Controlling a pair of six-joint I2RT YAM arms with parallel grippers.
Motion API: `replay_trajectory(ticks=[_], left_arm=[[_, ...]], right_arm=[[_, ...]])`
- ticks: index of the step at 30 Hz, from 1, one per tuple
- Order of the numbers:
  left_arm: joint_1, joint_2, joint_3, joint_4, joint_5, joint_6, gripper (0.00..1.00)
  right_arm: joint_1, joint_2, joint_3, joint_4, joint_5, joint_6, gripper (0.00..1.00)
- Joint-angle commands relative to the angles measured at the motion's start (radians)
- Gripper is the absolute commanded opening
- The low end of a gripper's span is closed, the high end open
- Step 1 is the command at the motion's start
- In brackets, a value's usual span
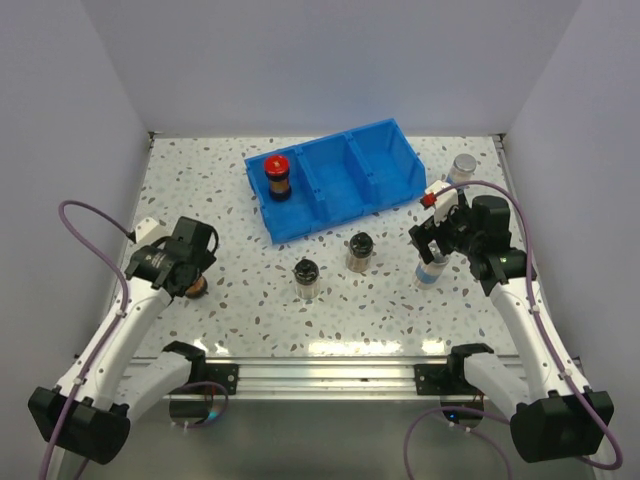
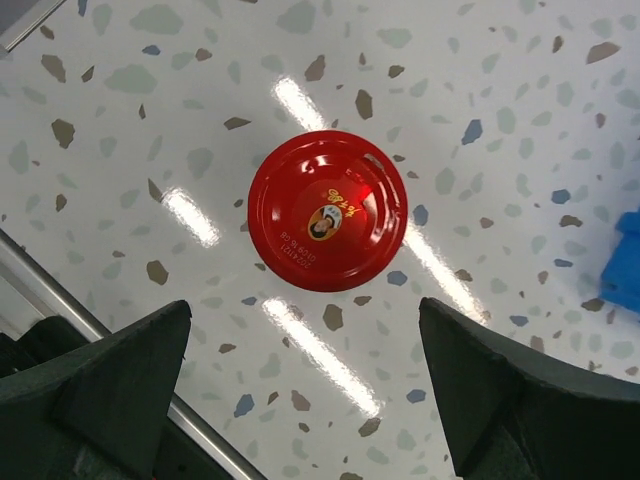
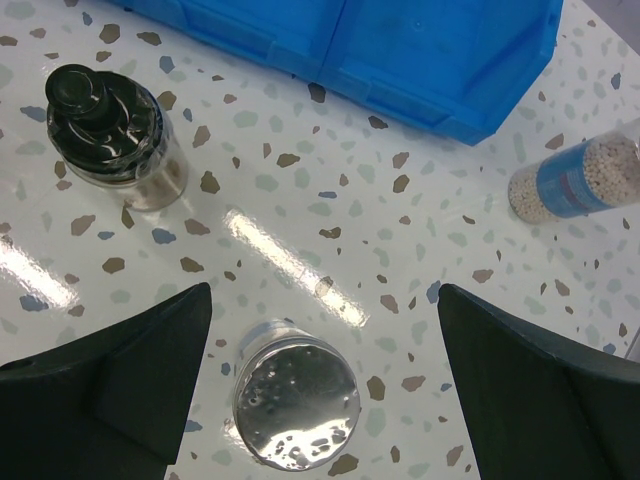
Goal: Organize the condiment bottles
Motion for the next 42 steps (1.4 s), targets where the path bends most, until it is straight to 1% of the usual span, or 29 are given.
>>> replay_trajectory(ticks=[1,3,4,5,6,7,8,11,17,20,21,23,24,25,26,27,28,29,30,31,32,33,34,35,37,38,40,41,42], left_arm=[[0.031,0.052,-0.059,0.036,-0.033,-0.035,1.0],[0.067,0.091,-0.076,0.108,-0.024,0.02,1.0],[0.118,0.129,-0.091,0.134,-0.013,0.043,1.0],[0.146,0.146,-0.096,0.189,0.007,0.071,1.0],[0.17,0.161,-0.101,0.215,0.049,0.119,1.0],[0.192,0.183,-0.107,0.241,0.065,0.138,1.0],[0.193,0.194,-0.11,0.287,0.08,0.17,1.0],[0.195,0.223,-0.117,0.339,0.125,0.206,1.0],[0.209,0.211,-0.136,0.37,0.079,0.242,0.97],[0.229,0.192,-0.153,0.399,0.061,0.269,0.93],[0.242,0.189,-0.15,0.401,0.062,0.27,0.88],[0.25,0.186,-0.15,0.413,0.071,0.285,0.82],[0.256,0.183,-0.147,0.419,0.071,0.292,0.72],[0.256,0.183,-0.145,0.427,0.07,0.298,0.64],[0.256,0.18,-0.141,0.427,0.062,0.312,0.54],[0.256,0.172,-0.134,0.43,0.064,0.325,0.25],[0.256,0.145,-0.124,0.447,0.071,0.348,0.11],[0.256,0.122,-0.122,0.467,0.109,0.415,0.06],[0.256,0.058,-0.127,0.502,0.151,0.469,0.0],[0.256,0.019,-0.133,0.542,0.197,0.524,0.0],[0.256,-0.022,-0.139,0.627,0.323,0.64,0.0],[0.256,-0.091,-0.145,0.672,0.39,0.695,0.0],[0.255,-0.116,-0.142,0.727,0.446,0.733,0.0],[0.255,-0.131,-0.133,0.741,0.549,0.794,0.0],[0.255,-0.121,-0.081,0.764,0.632,0.842,0.0],[0.255,-0.103,-0.062,0.772,0.721,0.862,0.0],[0.253,-0.029,-0.007,0.798,0.81,0.882,0.0],[0.252,-0.001,0.011,0.809,0.893,0.887,0.0],[0.236,0.054,0.048,0.823,0.931,0.891,0.0]], right_arm=[[0.003,-0.014,-0.002,0.027,0.008,0.001,0.99],[0.004,-0.013,-0.003,0.027,0.008,0.0,0.99],[0.004,-0.011,-0.003,0.027,0.01,0.001,0.99],[0.004,-0.011,-0.003,0.025,0.01,0.001,0.99],[0.003,-0.011,-0.002,0.025,0.01,0.001,0.99],[0.003,-0.011,-0.002,0.027,0.008,0.0,0.98],[0.004,-0.011,-0.003,0.027,0.011,0.0,0.99],[0.004,-0.008,-0.002,0.027,0.01,0.0,0.99],[0.004,-0.007,-0.003,0.027,0.008,-0.002,0.99],[0.004,-0.007,-0.003,0.027,0.01,-0.002,0.99],[0.003,-0.008,-0.003,0.027,0.01,-0.002,0.98],[0.004,-0.01,-0.003,0.027,0.015,-0.003,0.99],[0.003,-0.01,-0.003,0.027,0.015,-0.003,0.99],[0.003,-0.011,-0.003,0.027,0.016,-0.003,0.99],[0.004,-0.013,-0.003,0.027,0.016,-0.003,0.99],[0.004,-0.011,-0.002,0.027,0.016,-0.003,0.98],[0.003,-0.013,-0.003,0.027,0.018,-0.003,0.99],[0.004,-0.013,-0.005,0.028,0.018,-0.003,0.99],[0.004,-0.013,-0.005,0.028,0.016,-0.003,0.99],[0.004,-0.013,-0.003,0.028,0.016,-0.003,0.98],[0.003,-0.013,-0.003,0.028,0.016,-0.003,0.98],[0.004,-0.013,-0.003,0.028,0.015,-0.005,0.99],[0.003,-0.013,-0.002,0.027,0.013,-0.004,0.98],[0.004,-0.013,-0.002,0.028,0.015,-0.003,0.98],[0.004,-0.011,-0.003,0.027,0.011,-0.005,0.99],[0.004,-0.011,-0.002,0.028,0.013,-0.005,0.99],[0.004,-0.011,-0.003,0.027,0.015,-0.005,0.98],[0.004,-0.01,-0.005,0.027,0.015,-0.005,0.99],[0.006,-0.01,-0.005,0.027,0.016,-0.005,0.99]])
